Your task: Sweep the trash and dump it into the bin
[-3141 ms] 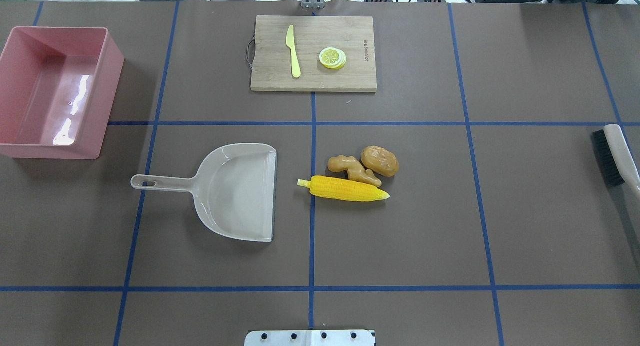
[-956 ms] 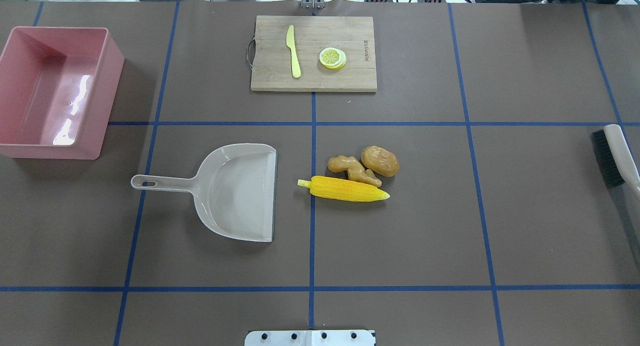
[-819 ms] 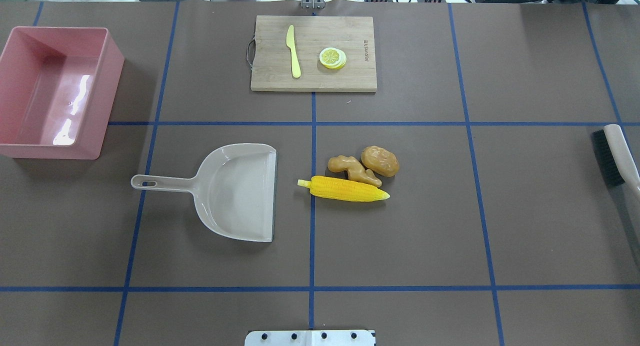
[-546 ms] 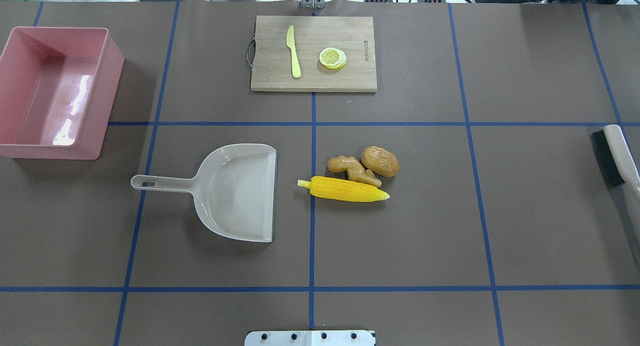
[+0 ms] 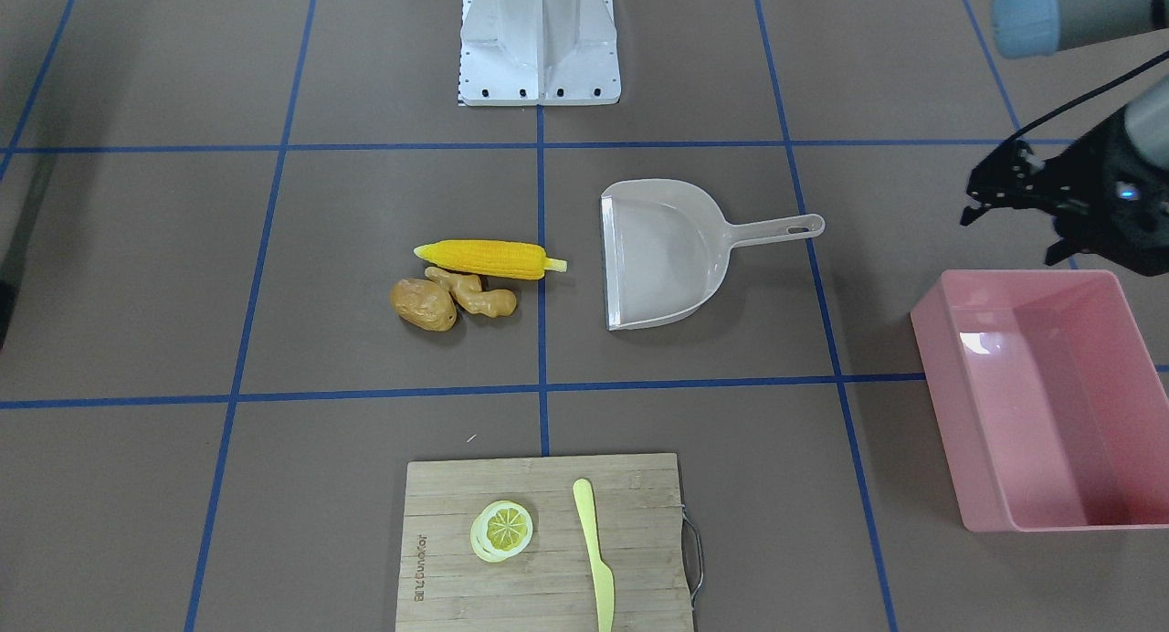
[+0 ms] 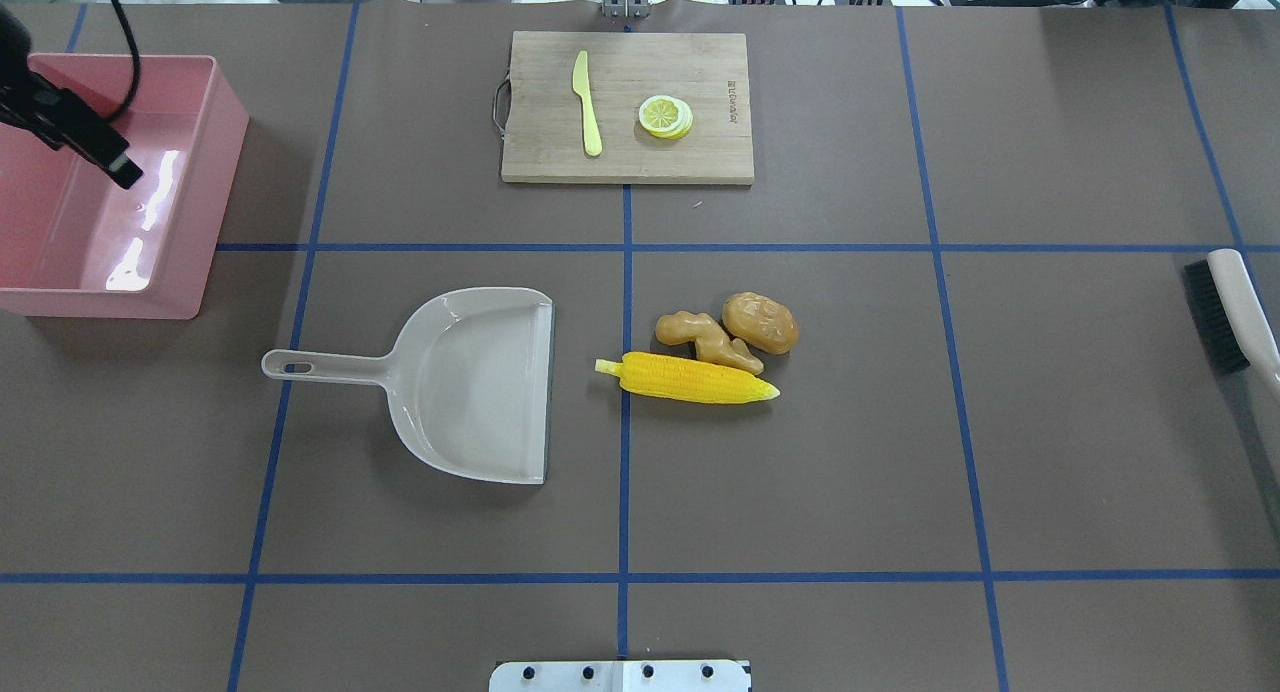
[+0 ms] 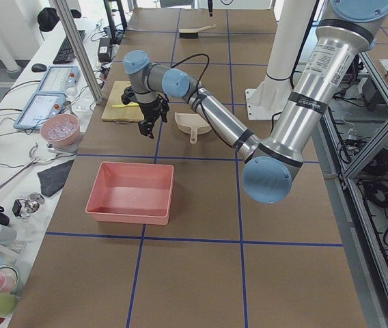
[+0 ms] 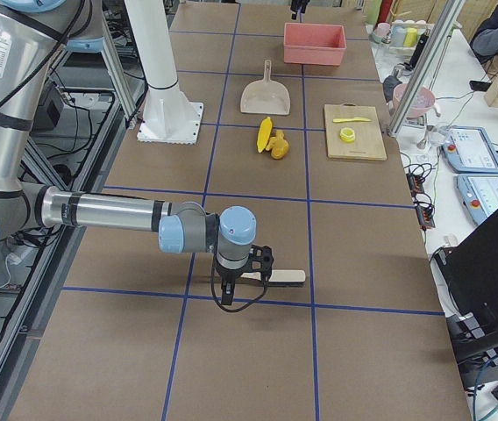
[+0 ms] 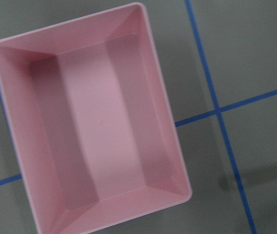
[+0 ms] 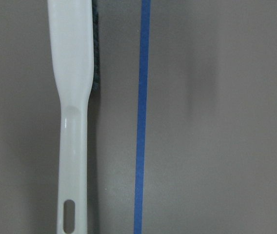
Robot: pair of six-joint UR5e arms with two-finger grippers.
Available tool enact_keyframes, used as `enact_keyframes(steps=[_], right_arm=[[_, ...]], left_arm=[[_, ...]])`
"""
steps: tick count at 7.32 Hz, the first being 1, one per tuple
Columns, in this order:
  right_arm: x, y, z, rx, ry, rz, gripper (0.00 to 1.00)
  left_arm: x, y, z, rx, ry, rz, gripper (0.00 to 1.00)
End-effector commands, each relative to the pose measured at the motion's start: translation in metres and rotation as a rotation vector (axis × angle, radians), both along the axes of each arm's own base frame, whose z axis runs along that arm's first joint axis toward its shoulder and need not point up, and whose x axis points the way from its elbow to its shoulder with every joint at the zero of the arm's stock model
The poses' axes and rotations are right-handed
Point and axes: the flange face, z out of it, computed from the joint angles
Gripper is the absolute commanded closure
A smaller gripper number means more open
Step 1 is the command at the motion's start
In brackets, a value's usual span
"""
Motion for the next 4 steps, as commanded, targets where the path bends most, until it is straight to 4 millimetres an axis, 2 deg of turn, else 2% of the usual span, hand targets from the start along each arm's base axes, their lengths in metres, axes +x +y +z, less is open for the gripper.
enact_keyframes(steps=[1,2,3,4], right_arm=[[-0.017,0.009,0.006,-0.007,0.003,0.022,0.0],[-0.034,-0.005,0.002,-0.015,0.003,0.031,0.0],[-0.058,-0.028,-0.002,-0.028,0.001,0.03,0.0],[-0.065,-0.036,-0.007,-0.017,0.005,0.029,0.0]], left_arm=[[0.093,0.042,-0.042,0.185,-0.034,0.15,0.01],[0.12,0.059,-0.049,0.25,-0.076,0.185,0.01],[0.16,0.091,-0.055,0.288,-0.062,0.282,0.01],[0.182,0.11,-0.056,0.386,-0.126,0.329,0.01]])
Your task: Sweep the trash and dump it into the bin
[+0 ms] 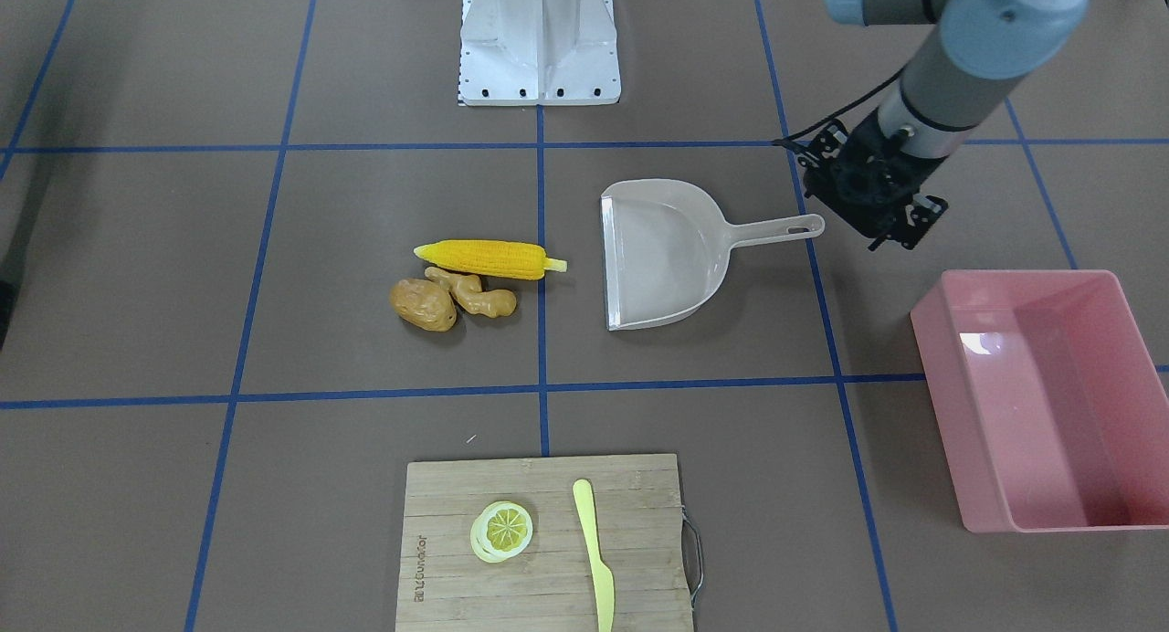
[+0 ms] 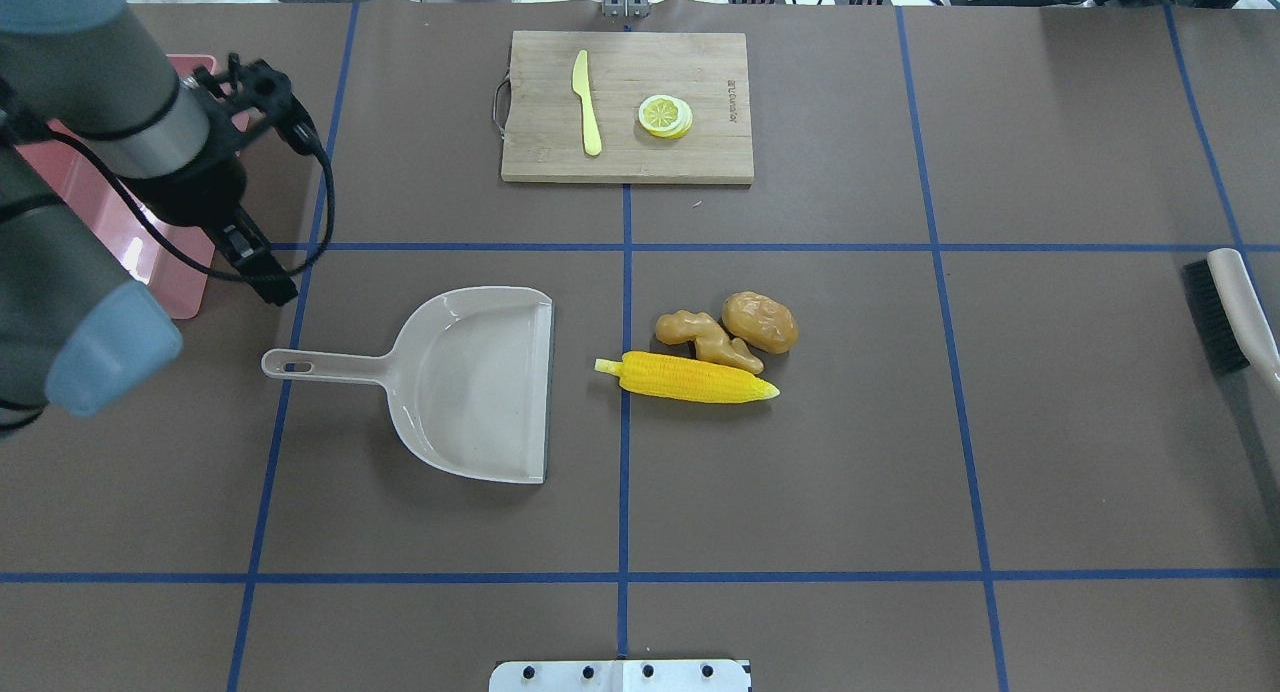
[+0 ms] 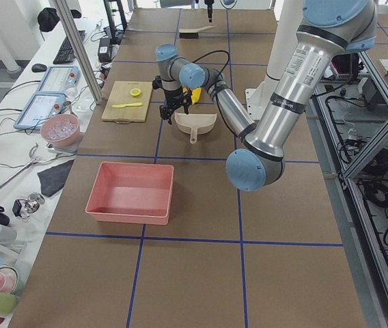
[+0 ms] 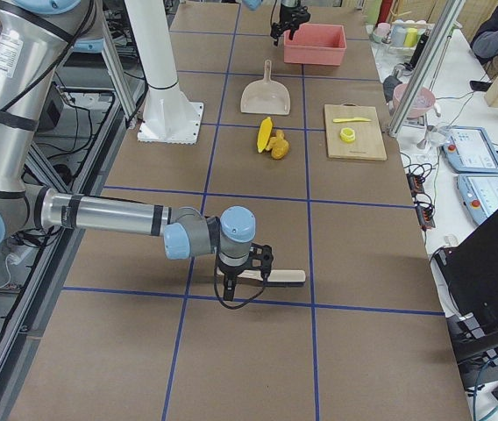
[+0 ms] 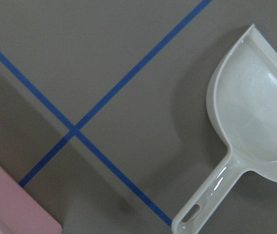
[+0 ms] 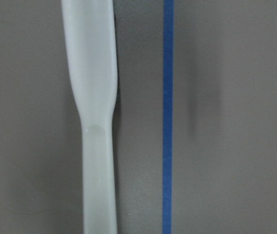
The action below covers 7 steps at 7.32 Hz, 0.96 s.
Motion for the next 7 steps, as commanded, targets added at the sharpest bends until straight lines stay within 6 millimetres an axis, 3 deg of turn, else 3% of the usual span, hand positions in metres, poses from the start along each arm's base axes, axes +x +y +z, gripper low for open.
enact_keyframes(steps=[1,2,3,4,5,7], right_arm=[[-0.027,-0.016,-0.007,0.008,0.005,-0.023,0.0],[-0.035,-0.015,-0.007,0.012,0.016,-0.044,0.0],[-0.038,-0.015,-0.007,0.011,0.017,-0.047,0.0],[-0.041,-0.013,-0.005,-0.001,0.022,-0.048,0.0],[-0.041,-0.011,0.0,-0.017,0.027,-0.043,0.0],[-0.045,-0.009,0.001,-0.022,0.027,-0.05,0.03]], left_arm=[[0.044,0.039,-0.004,0.224,-0.076,0.158,0.01],[0.035,0.045,0.016,0.318,-0.093,0.271,0.01],[0.033,0.039,0.037,0.451,-0.107,0.301,0.01],[0.034,0.037,0.069,0.542,-0.064,0.313,0.01],[0.043,0.034,0.087,0.582,-0.031,0.315,0.01],[0.052,0.032,0.092,0.61,-0.03,0.381,0.01]])
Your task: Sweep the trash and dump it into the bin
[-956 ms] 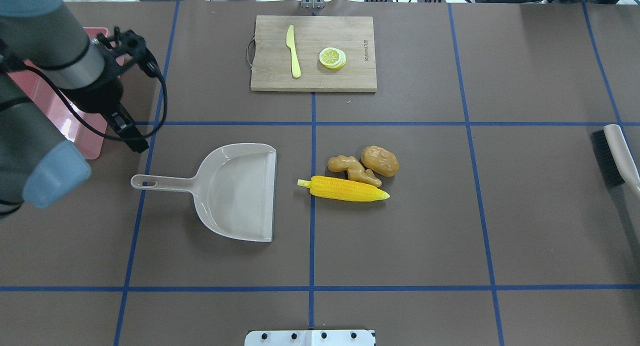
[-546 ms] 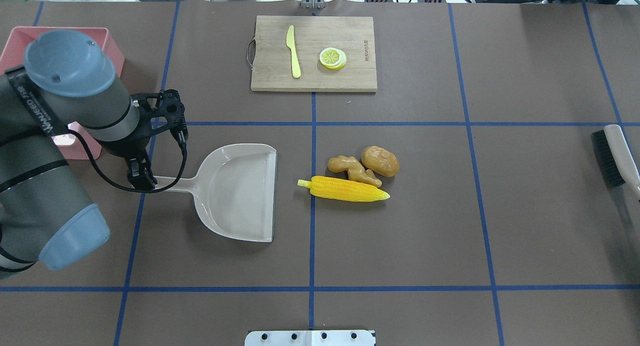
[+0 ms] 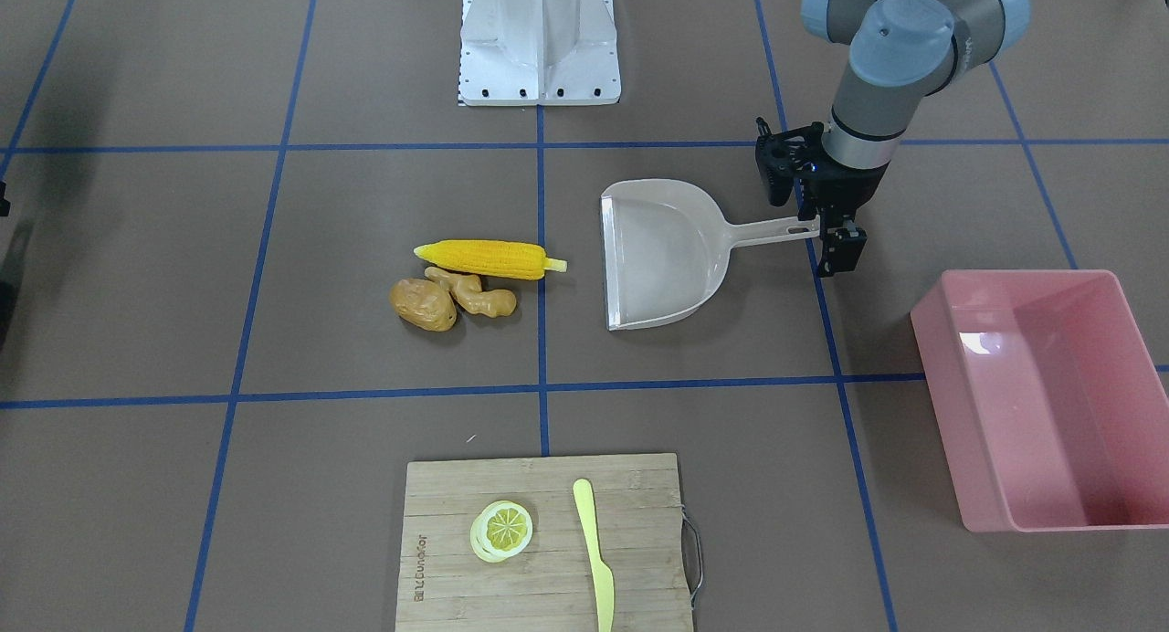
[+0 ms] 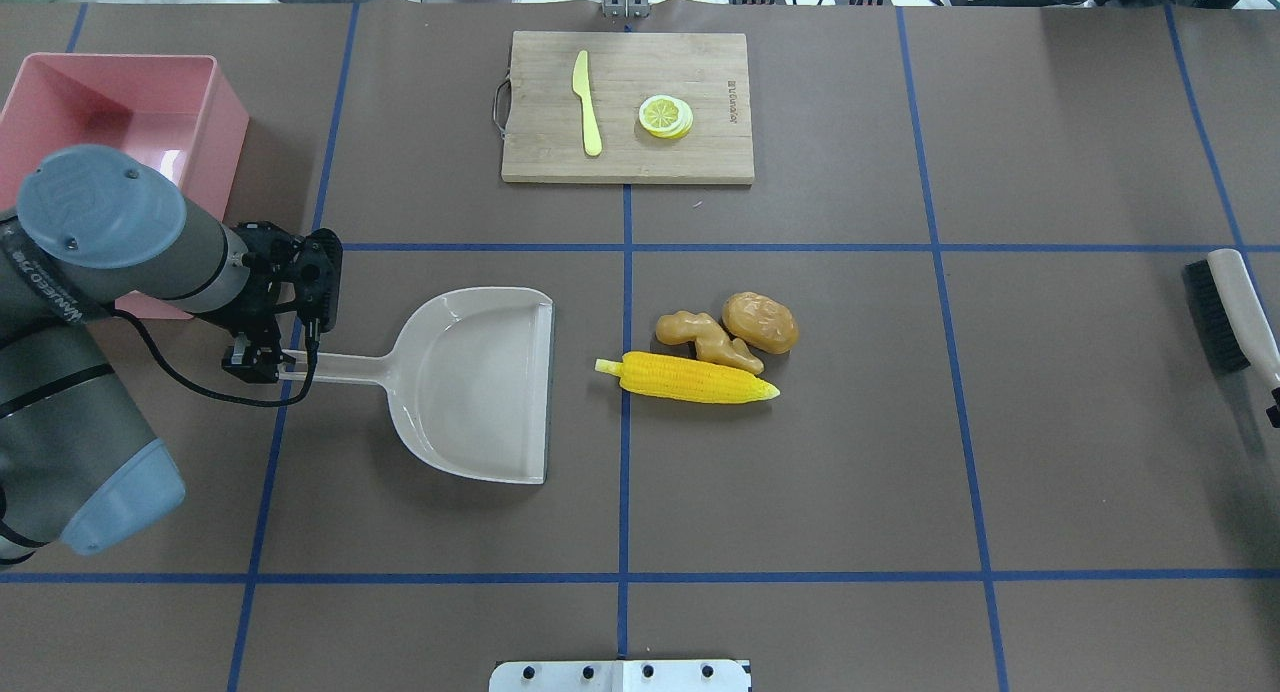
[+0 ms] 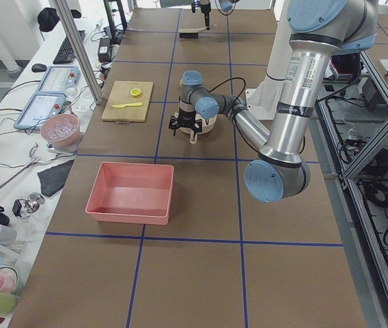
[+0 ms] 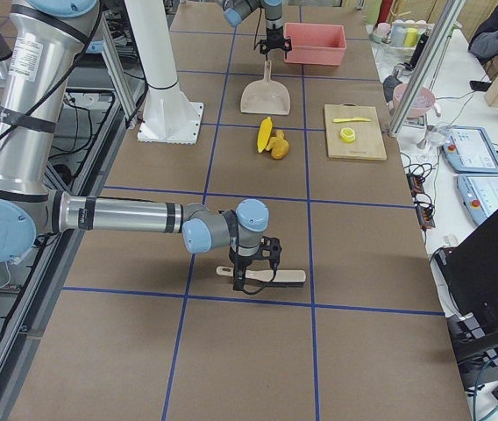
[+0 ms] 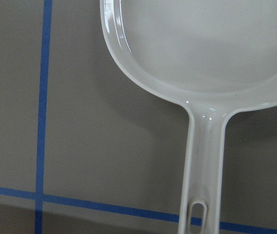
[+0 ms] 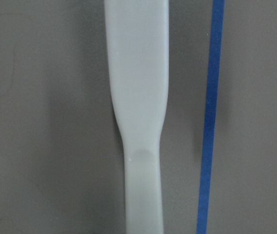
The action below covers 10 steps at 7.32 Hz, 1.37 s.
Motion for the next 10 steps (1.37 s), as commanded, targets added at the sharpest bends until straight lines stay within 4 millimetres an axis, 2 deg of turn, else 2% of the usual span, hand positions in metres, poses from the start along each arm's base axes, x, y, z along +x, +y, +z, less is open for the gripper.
enact_keyframes(steps=[1,3,5,7,9,10], right_arm=[[-0.002,0.002,0.004,-0.014,0.002,-0.002,0.11],[-0.003,0.002,0.004,-0.017,-0.001,-0.003,0.31],[-0.004,0.001,0.003,-0.016,-0.002,-0.002,0.42],[-0.006,0.001,0.002,-0.015,-0.002,-0.006,0.45],[-0.008,0.0,0.001,-0.013,-0.005,-0.009,0.45],[-0.008,0.0,0.001,-0.012,-0.003,-0.012,0.49]], left_arm=[[0.014,0.0,0.004,-0.007,0.024,0.079,0.01],[0.018,0.007,-0.005,-0.046,0.066,0.123,0.02],[0.021,0.008,-0.006,-0.069,0.082,0.145,0.02],[0.024,0.01,-0.003,-0.093,0.088,0.156,0.02],[0.034,0.01,0.011,-0.11,0.068,0.158,0.02],[0.037,0.009,0.015,-0.117,0.06,0.155,0.02]])
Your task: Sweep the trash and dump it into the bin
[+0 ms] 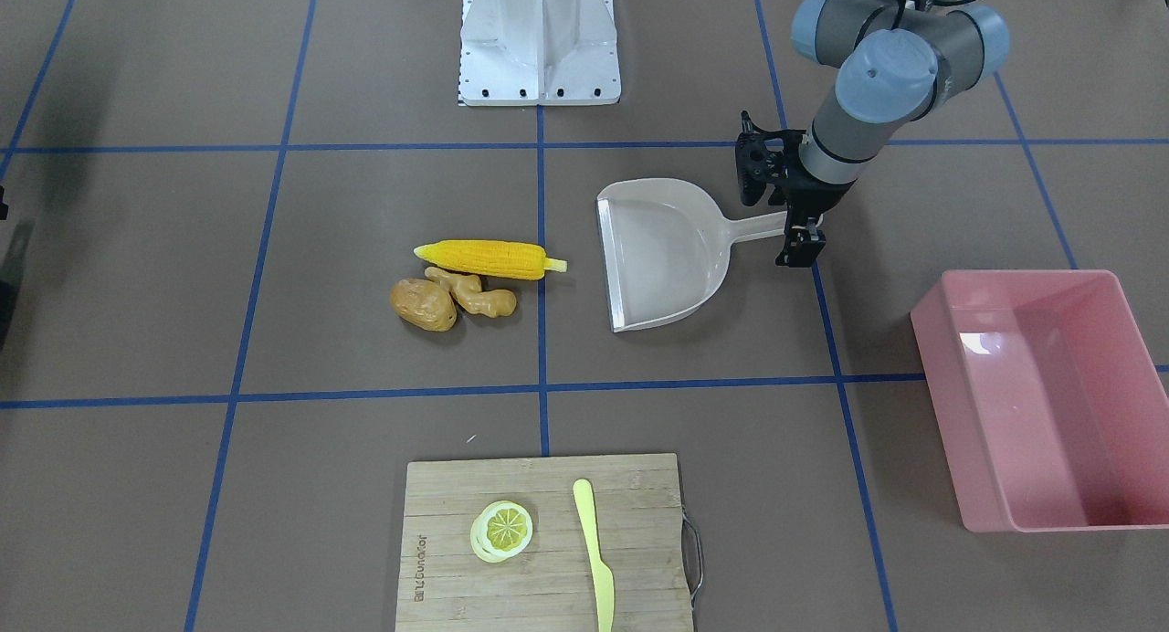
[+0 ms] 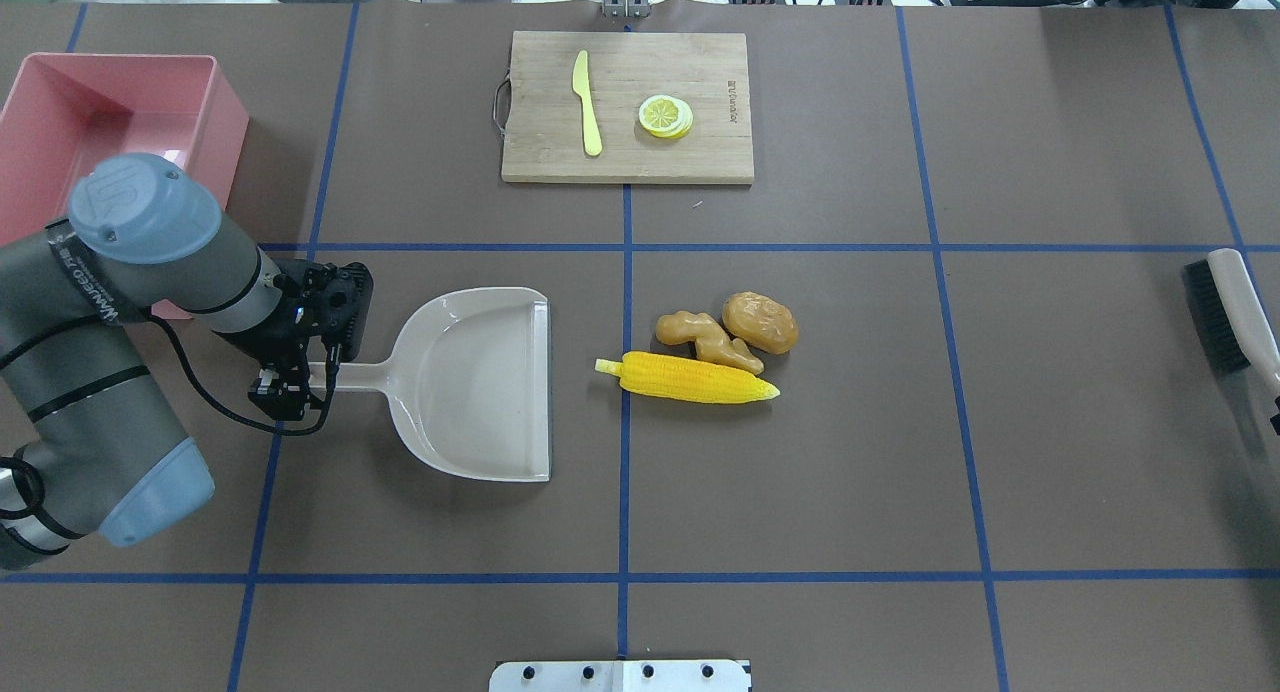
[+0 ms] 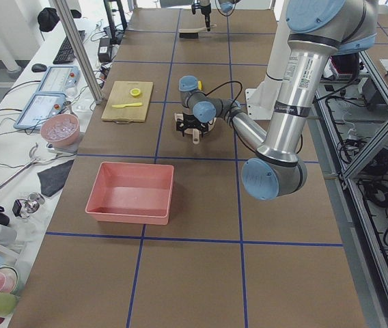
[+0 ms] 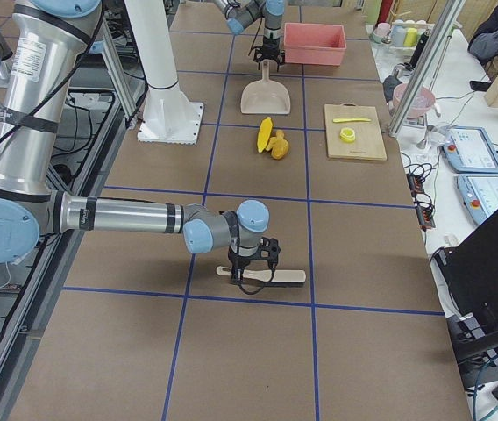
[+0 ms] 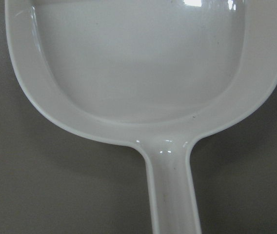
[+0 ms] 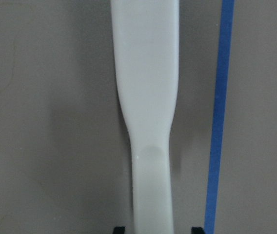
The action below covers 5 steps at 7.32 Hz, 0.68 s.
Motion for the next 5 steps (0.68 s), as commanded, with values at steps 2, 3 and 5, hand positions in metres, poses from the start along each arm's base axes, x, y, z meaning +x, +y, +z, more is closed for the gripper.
enact_keyframes(steps=[2,3,5], right_arm=[[-0.001,0.0,-0.001,0.001,0.0,-0.003,0.82],[-0.002,-0.001,-0.002,0.003,-0.001,-0.003,0.95],[-0.004,-0.005,-0.014,0.025,-0.012,-0.005,1.0]], left_arm=[[0.013,-0.005,0.016,-0.022,-0.028,0.003,0.02],[0.023,-0.001,0.022,-0.029,-0.039,0.017,0.03],[0.026,-0.004,0.019,-0.06,-0.038,-0.014,0.09]])
